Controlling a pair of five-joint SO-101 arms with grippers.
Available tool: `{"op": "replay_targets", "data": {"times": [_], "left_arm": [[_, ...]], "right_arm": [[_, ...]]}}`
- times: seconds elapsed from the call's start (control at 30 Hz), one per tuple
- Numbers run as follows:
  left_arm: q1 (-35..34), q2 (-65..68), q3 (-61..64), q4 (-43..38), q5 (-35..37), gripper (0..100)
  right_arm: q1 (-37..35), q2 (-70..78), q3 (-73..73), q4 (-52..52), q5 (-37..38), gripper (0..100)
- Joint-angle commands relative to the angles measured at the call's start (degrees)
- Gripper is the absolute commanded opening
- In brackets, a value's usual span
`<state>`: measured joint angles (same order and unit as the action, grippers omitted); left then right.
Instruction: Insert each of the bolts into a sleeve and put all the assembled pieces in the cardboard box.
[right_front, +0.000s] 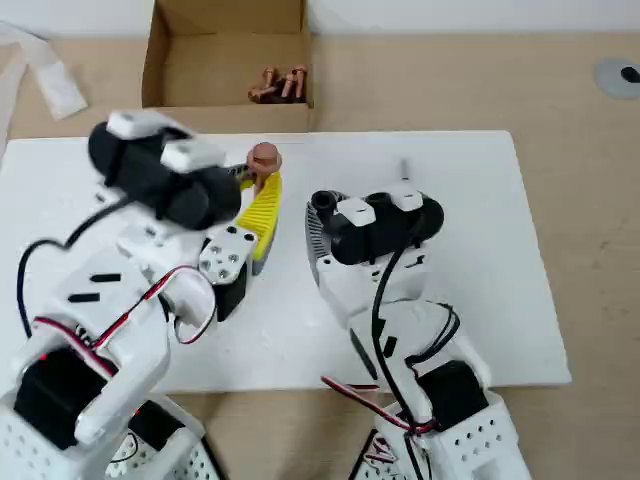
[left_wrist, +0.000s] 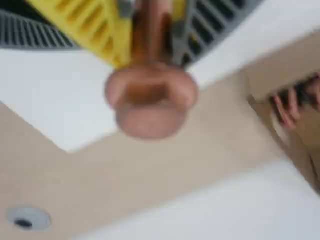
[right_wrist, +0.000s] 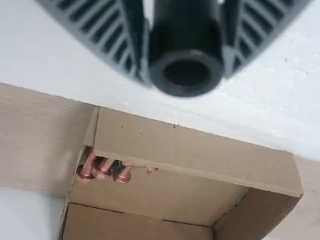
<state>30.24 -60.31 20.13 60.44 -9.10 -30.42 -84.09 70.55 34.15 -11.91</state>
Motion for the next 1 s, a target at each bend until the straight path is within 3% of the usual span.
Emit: {"op": "replay_targets", "data": {"times": [0.0, 0.17, 0.3, 0.5, 0.67, 0.97], "left_arm": [[1.0, 2.2, -6.2, 3.1, 2.3, 1], [1.1, 2.7, -6.6, 5.6, 6.2, 1], [1.1, 2.5, -5.9, 5.6, 13.4, 1], [1.0, -2.0, 1.9, -4.7, 22.2, 1], [0.9, -6.3, 9.7, -12.4, 22.8, 1], [0.4, -7.6, 19.7, -19.3, 22.4, 1]], "right_arm": [[-0.9, -1.2, 0.0, -1.6, 0.2, 0.9], [-1.0, -1.2, 0.0, -1.6, 2.0, 0.9], [-2.3, -1.2, 0.1, -1.6, 1.9, 0.9], [-5.8, -1.2, 0.1, -1.7, 1.7, 0.9], [-5.8, -1.2, 0.1, -1.7, 1.7, 0.9], [-5.8, -0.8, 0.1, -1.6, 1.6, 0.9]]}}
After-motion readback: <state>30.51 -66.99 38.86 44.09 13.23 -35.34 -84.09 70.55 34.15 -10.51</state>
